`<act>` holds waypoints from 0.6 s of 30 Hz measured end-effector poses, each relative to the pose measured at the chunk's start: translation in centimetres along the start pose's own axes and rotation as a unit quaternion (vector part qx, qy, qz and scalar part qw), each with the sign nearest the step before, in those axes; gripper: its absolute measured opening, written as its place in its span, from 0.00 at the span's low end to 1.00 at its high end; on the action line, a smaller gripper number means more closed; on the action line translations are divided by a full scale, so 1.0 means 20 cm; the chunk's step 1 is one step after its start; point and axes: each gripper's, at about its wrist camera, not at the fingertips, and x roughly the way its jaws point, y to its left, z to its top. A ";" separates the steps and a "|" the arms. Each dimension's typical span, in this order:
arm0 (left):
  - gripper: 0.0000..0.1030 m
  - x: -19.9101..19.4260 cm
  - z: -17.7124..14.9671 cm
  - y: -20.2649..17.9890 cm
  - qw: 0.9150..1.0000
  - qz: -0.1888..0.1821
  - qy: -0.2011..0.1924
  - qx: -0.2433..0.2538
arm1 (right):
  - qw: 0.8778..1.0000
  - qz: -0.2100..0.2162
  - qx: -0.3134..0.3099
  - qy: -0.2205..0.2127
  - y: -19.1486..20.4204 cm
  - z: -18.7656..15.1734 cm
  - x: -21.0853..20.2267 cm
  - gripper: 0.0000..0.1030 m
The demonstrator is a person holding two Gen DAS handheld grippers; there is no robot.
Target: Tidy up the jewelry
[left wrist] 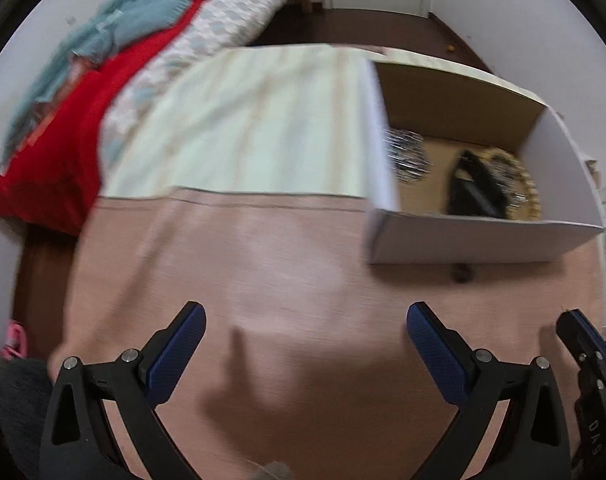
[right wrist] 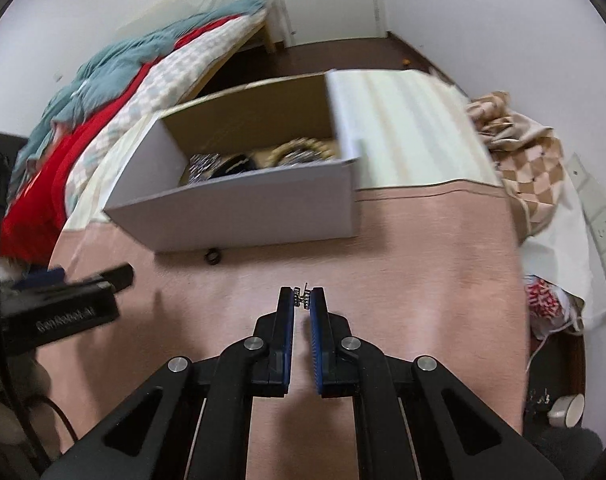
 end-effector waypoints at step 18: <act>0.60 0.08 0.06 -0.37 0.998 -0.044 -0.035 0.028 | 0.997 -0.045 0.065 -0.019 -0.28 0.00 -0.06 0.08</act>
